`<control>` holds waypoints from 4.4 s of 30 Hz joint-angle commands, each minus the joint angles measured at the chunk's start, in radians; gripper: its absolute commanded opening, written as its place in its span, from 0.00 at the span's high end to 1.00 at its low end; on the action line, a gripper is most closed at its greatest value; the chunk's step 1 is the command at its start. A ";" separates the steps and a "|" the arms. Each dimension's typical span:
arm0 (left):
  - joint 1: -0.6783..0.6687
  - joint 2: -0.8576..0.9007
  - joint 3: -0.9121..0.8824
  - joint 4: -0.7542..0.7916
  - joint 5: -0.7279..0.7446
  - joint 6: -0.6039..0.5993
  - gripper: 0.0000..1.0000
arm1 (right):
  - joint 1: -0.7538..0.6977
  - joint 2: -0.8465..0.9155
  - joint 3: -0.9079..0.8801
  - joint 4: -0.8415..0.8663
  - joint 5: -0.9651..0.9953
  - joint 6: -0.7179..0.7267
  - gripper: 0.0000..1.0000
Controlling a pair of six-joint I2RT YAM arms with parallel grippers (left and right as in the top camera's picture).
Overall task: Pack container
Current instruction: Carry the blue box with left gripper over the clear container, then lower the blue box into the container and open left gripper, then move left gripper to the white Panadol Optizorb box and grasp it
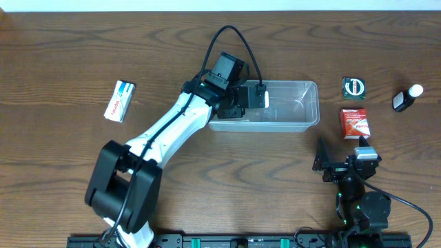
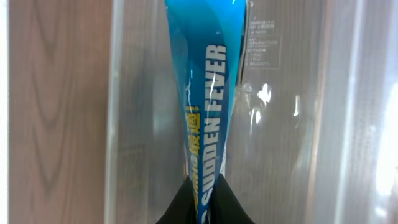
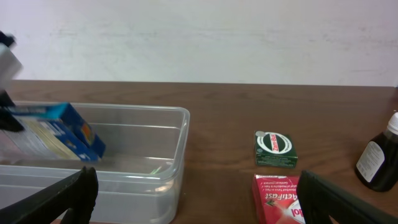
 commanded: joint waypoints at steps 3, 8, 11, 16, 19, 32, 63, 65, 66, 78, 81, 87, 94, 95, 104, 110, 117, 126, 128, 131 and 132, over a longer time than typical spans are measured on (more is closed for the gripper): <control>0.013 0.035 0.022 0.047 -0.033 -0.002 0.93 | -0.008 -0.003 -0.002 -0.003 -0.006 -0.011 0.01; 0.016 0.035 0.022 0.058 -0.061 -0.001 0.88 | -0.008 -0.003 -0.002 -0.003 -0.006 -0.011 0.01; 0.017 0.035 0.022 0.056 -0.061 -0.002 0.86 | -0.008 -0.003 -0.002 -0.003 -0.006 -0.011 0.01; 0.016 0.035 0.022 0.056 -0.060 -0.002 0.48 | -0.008 -0.003 -0.002 -0.003 -0.006 -0.011 0.01; 0.016 0.034 0.022 0.057 -0.060 -0.011 0.46 | -0.008 -0.003 -0.002 -0.003 -0.006 -0.011 0.01; 0.016 -0.081 0.022 0.032 -0.060 -0.203 0.33 | -0.008 -0.003 -0.002 -0.003 -0.006 -0.011 0.01; 0.451 -0.333 0.020 -0.391 -0.092 -0.850 0.06 | -0.008 -0.003 -0.002 -0.003 -0.006 -0.011 0.01; 0.519 -0.320 0.011 -0.387 -0.129 -0.841 0.01 | -0.008 -0.003 -0.002 -0.003 -0.006 -0.011 0.01; 0.549 -0.311 0.006 -0.377 -0.142 -0.830 0.00 | -0.008 -0.003 -0.002 -0.003 -0.006 -0.011 0.01; 0.736 -0.027 -0.005 -0.246 -0.158 -0.646 0.02 | -0.008 -0.003 -0.002 -0.003 -0.006 -0.011 0.01; 0.745 0.026 -0.005 -0.217 -0.158 -0.592 0.02 | -0.008 -0.003 -0.002 -0.003 -0.006 -0.011 0.01; 0.770 0.084 -0.005 -0.158 -0.169 -0.547 0.02 | -0.008 -0.003 -0.002 -0.003 -0.006 -0.011 0.01; 0.803 0.101 -0.005 -0.112 -0.162 -0.546 0.02 | -0.008 -0.003 -0.002 -0.003 -0.006 -0.011 0.01; 0.804 0.105 -0.005 -0.108 -0.157 -0.546 0.02 | -0.008 -0.003 -0.002 -0.003 -0.006 -0.011 0.01; 0.804 0.175 -0.005 -0.087 -0.101 -0.546 0.02 | -0.008 -0.003 -0.002 -0.003 -0.006 -0.011 0.01; 0.804 0.198 -0.005 -0.069 -0.102 -0.546 0.00 | -0.008 -0.003 -0.002 -0.003 -0.006 -0.011 0.01; 0.804 0.198 -0.005 -0.051 -0.103 -0.546 0.16 | -0.008 -0.003 -0.002 -0.003 -0.006 -0.011 0.01; 0.804 0.198 -0.005 -0.051 -0.102 -0.546 0.34 | -0.008 -0.003 -0.002 -0.003 -0.006 -0.011 0.01; 0.804 0.198 -0.005 -0.051 -0.102 -0.546 0.34 | -0.008 -0.003 -0.002 -0.003 -0.006 -0.011 0.01; 0.804 0.198 -0.005 -0.051 -0.102 -0.546 0.41 | -0.008 -0.003 -0.002 -0.003 -0.006 -0.011 0.01; 0.804 0.198 -0.005 -0.051 -0.102 -0.546 0.44 | -0.008 -0.003 -0.002 -0.003 -0.006 -0.011 0.01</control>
